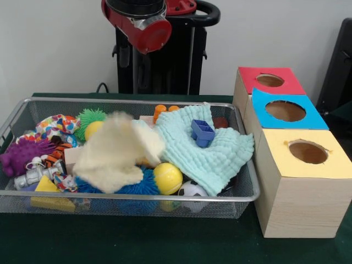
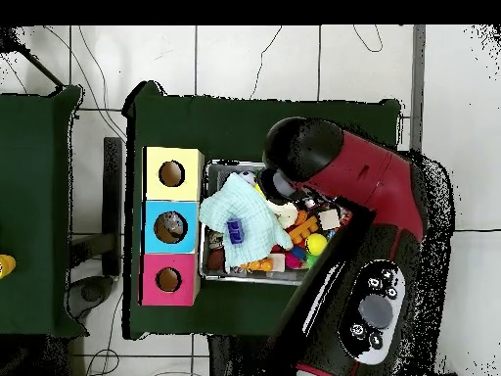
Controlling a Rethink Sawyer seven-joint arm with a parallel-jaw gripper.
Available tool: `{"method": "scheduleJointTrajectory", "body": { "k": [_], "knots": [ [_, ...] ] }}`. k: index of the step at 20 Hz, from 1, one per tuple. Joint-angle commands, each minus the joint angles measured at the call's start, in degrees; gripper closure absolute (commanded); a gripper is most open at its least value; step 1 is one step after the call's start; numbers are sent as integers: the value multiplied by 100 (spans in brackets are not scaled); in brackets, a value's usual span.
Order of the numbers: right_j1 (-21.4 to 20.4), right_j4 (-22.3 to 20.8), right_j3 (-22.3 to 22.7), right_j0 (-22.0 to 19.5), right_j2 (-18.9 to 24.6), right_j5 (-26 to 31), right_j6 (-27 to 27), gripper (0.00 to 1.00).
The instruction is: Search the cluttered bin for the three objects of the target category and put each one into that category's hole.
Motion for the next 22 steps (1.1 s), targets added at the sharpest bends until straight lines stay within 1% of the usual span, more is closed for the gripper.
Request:
{"method": "scheduleJointTrajectory", "body": {
  "k": [1,8,12,16,19,22],
  "knots": [
    [184,229,421,-74,454,-625,1301,0],
    [219,163,346,-270,515,-549,967,0],
    [262,37,304,-469,562,-592,607,0],
    [274,-156,311,-611,584,-781,263,0],
    [248,-259,416,-724,645,-1023,33,0],
    [224,-263,587,-831,766,-1253,-69,0]
  ]
}}
